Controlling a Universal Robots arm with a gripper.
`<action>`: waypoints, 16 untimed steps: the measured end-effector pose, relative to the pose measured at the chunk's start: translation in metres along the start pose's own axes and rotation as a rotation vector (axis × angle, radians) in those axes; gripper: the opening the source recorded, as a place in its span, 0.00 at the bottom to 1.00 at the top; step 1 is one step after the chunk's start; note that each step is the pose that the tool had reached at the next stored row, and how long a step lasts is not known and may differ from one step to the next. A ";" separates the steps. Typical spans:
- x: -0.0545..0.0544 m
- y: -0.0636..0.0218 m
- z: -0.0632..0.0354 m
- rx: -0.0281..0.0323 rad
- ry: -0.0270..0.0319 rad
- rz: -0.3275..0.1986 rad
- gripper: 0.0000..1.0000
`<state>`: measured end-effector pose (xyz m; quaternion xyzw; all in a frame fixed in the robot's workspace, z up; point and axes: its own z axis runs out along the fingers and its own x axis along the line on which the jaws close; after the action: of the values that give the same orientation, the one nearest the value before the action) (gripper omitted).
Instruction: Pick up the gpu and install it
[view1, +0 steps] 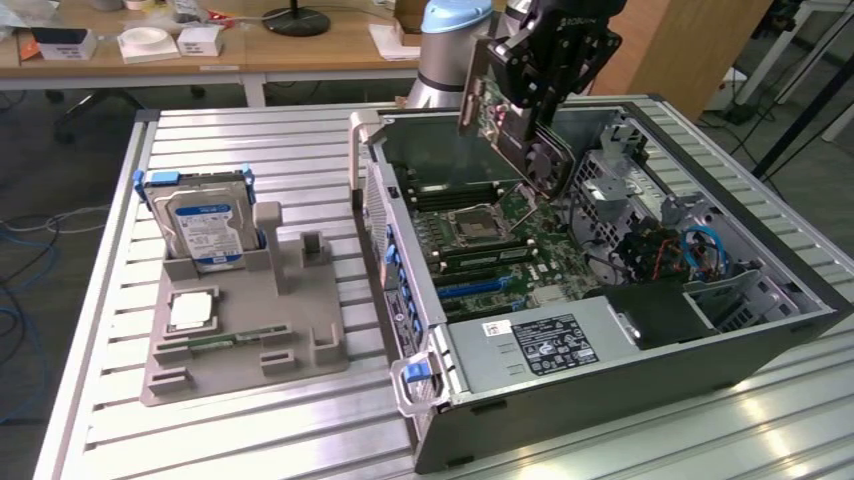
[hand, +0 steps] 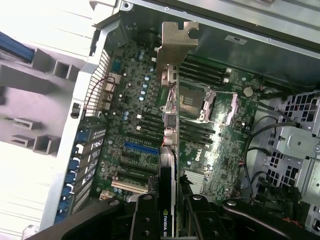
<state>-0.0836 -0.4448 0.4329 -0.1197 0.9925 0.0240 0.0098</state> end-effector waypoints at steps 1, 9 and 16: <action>0.000 0.0000 0.0000 -0.0001 0.0001 -0.003 0.26; 0.000 0.0000 0.0004 -0.0008 0.0012 -0.028 0.26; 0.000 0.0000 0.0006 -0.0013 0.0022 -0.049 0.26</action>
<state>-0.0836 -0.4448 0.4323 -0.1442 0.9892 0.0242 0.0092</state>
